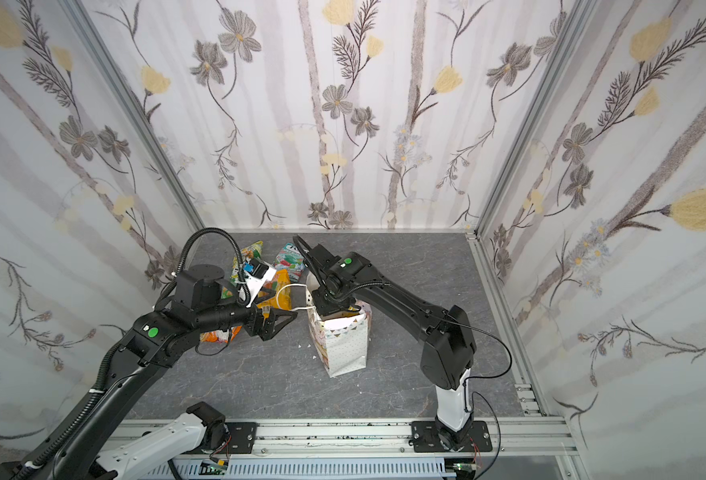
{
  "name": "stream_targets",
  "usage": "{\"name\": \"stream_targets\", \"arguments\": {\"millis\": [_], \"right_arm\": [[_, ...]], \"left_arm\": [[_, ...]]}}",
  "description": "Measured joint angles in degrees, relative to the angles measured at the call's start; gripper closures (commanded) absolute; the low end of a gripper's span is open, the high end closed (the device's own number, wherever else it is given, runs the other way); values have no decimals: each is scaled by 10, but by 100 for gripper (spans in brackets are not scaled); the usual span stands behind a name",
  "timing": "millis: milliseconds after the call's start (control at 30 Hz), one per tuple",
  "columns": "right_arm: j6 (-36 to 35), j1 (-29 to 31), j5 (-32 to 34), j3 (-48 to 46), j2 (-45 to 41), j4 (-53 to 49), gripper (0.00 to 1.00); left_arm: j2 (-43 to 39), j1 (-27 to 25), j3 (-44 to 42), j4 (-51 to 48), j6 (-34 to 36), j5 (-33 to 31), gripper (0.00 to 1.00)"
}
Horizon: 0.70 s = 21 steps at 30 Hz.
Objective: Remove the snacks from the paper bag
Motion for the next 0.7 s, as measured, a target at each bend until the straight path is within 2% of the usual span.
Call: {"name": "stream_targets", "arguments": {"millis": [333,567,700], "right_arm": [[22,8,-6,113,8,-33,70],[32,9,-10,87,30,-73,72],[34,5,-33,68,29,-86,69]], "left_arm": [[-14,0,-73,114,-56,10,0],[-16,0,-97,152,-82,7,0],[-24,0,-100,153,-83,8,0]]}}
